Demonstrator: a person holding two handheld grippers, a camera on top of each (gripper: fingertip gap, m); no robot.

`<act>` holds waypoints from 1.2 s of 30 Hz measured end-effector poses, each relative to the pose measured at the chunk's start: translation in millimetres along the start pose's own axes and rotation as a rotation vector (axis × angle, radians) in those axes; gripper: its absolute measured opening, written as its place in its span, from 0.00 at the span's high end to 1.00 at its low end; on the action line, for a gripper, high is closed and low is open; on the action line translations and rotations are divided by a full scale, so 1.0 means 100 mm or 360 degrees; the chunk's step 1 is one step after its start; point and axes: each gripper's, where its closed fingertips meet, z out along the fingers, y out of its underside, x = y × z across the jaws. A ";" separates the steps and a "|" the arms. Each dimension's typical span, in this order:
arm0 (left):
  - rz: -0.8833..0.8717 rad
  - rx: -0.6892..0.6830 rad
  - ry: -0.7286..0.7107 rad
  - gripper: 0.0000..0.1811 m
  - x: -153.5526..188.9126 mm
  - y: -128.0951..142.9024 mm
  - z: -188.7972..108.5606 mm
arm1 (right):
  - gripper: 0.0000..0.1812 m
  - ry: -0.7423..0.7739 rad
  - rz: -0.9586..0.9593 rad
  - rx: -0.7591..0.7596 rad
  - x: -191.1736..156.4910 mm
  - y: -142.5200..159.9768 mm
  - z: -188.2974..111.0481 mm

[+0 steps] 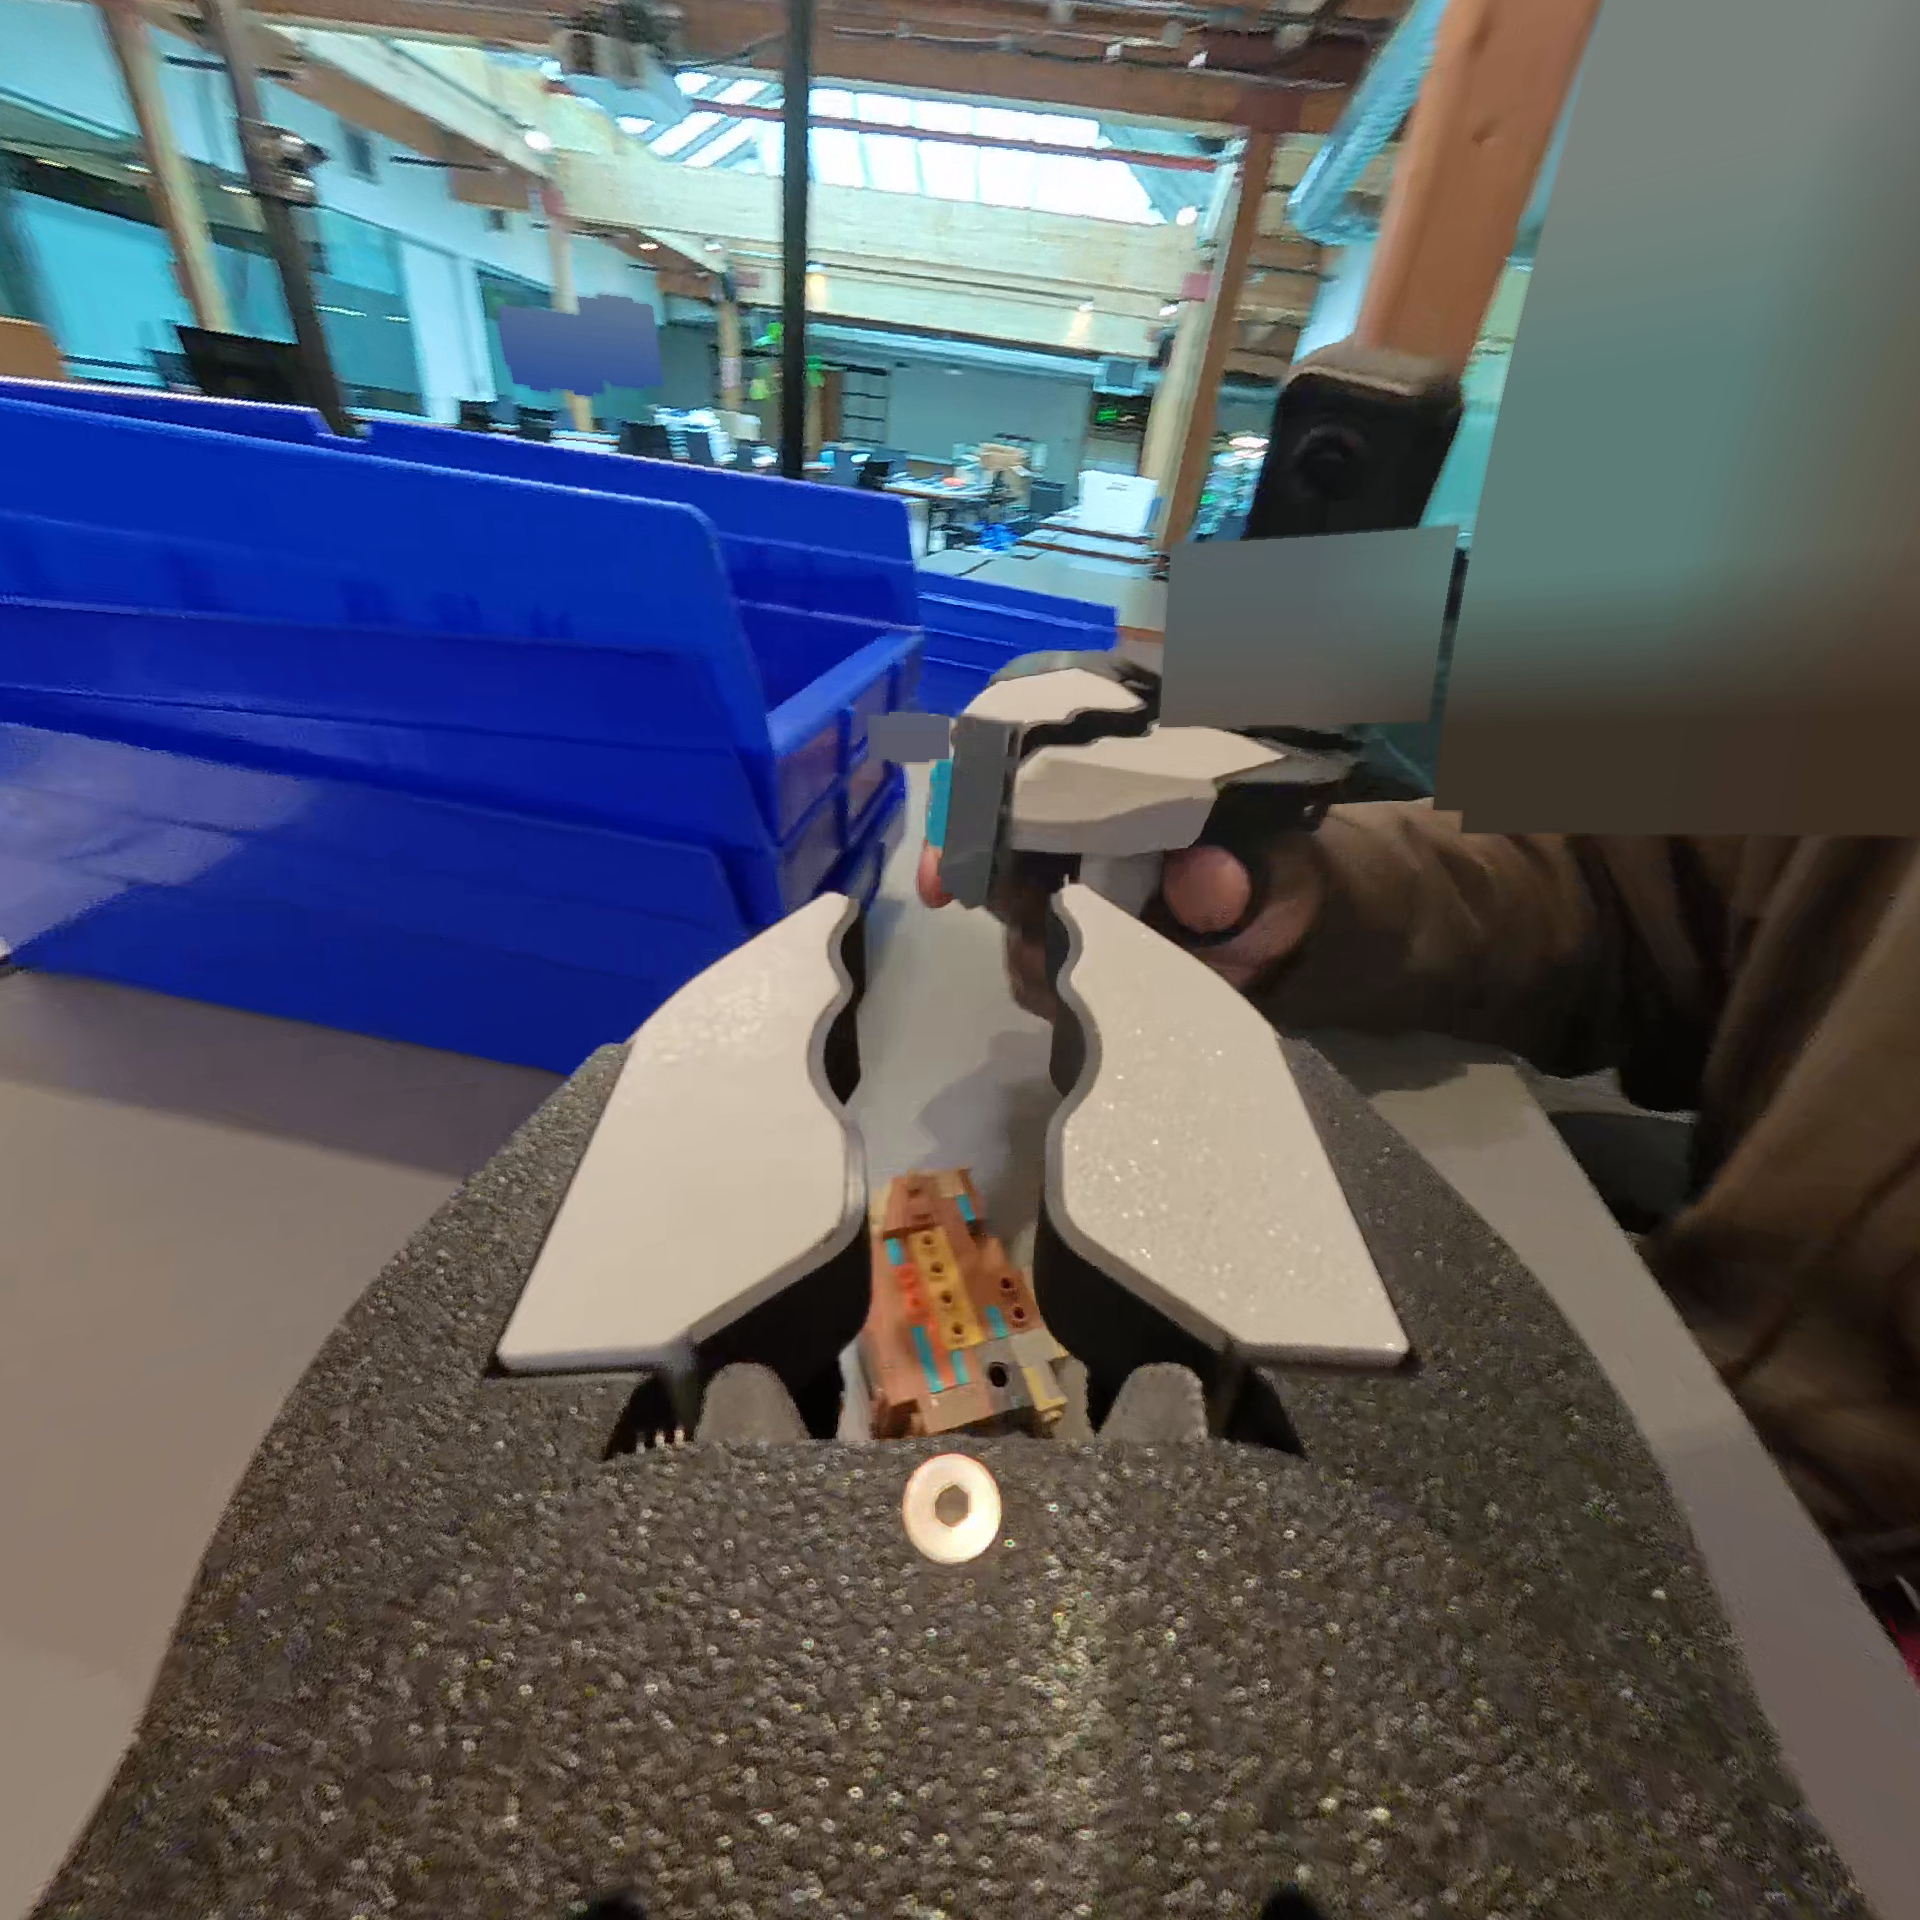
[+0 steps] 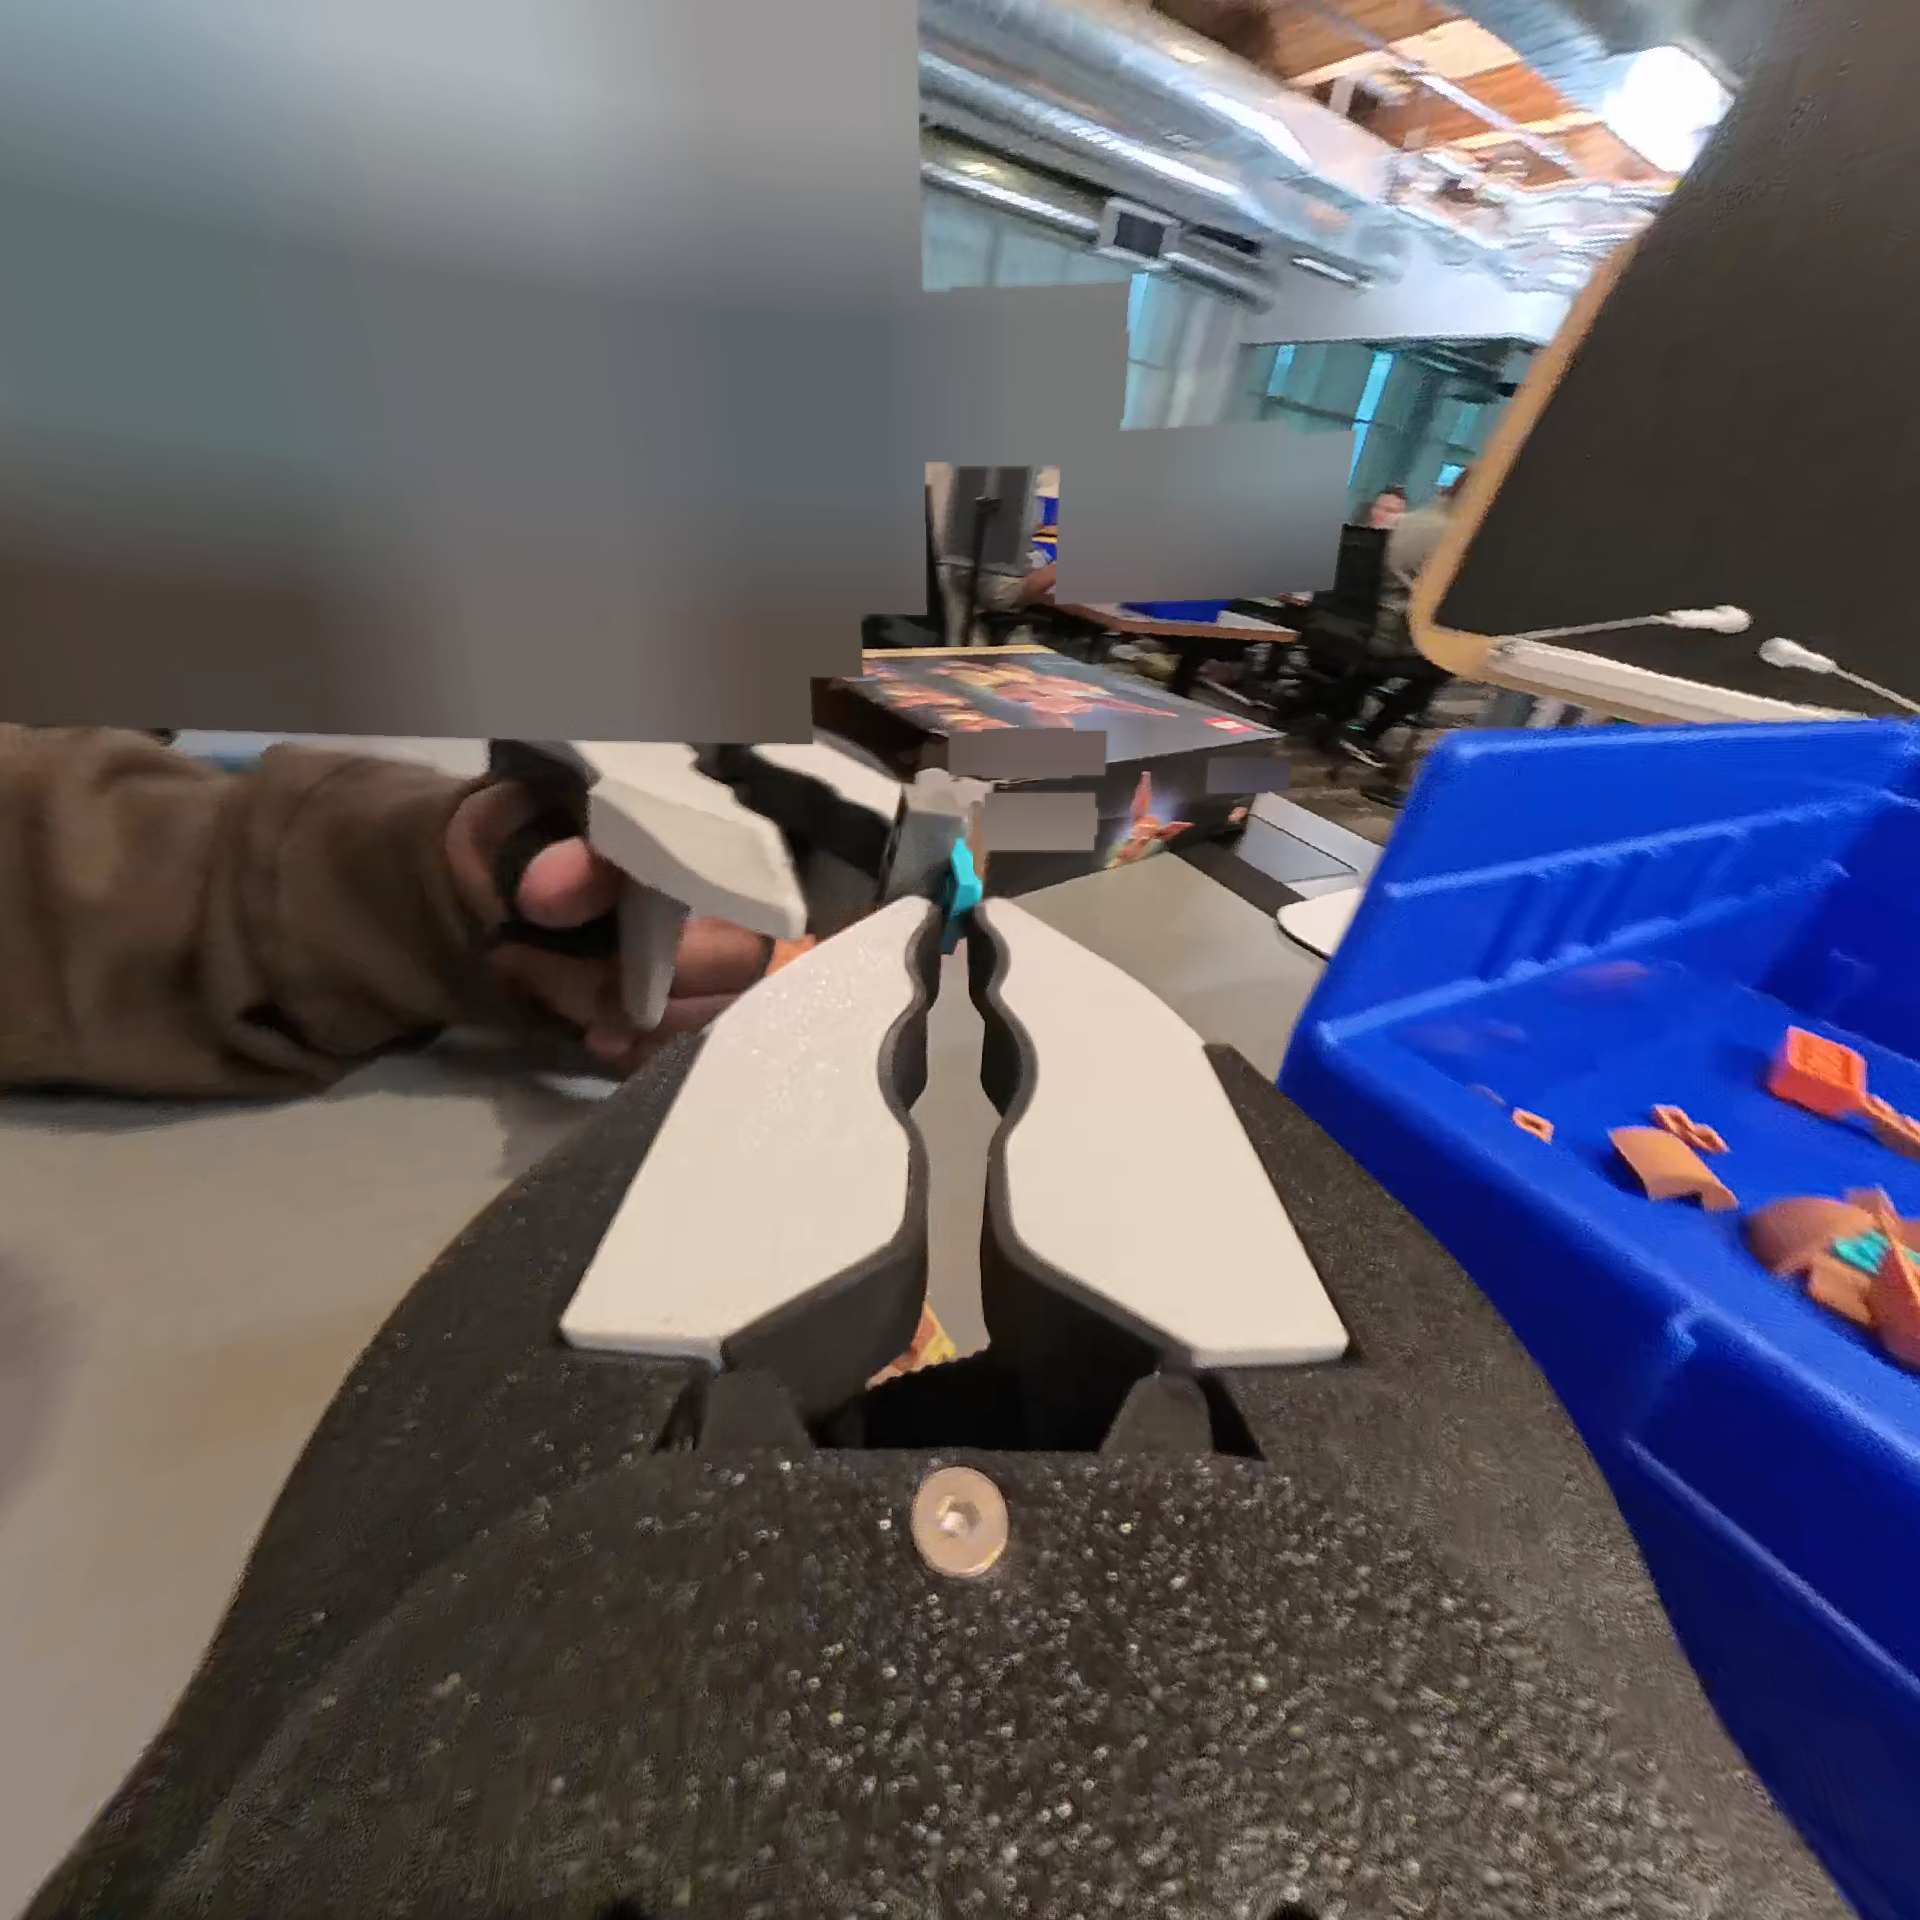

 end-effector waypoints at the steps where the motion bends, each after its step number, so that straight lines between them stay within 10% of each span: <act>1: 0.0033 -0.0022 -0.0071 0.82 -0.04 0.02 0.01 | 0.98 0.0061 0.0037 0.0008 0.05 0.00 0.00; 14: 0.0700 -0.0311 -0.0638 0.95 -0.19 0.17 0.09 | 0.98 0.0308 0.0010 -0.0097 0.08 0.17 0.07; 30: -0.0034 -0.0004 -0.0136 0.96 -0.08 -0.11 -0.08 | 0.98 0.0518 -0.0528 -0.0048 0.28 -0.11 -0.12; 36: -0.0050 -0.0079 -0.0142 0.96 -0.06 0.01 0.01 | 0.92 0.1034 -0.0595 -0.0255 1.07 -0.39 -0.33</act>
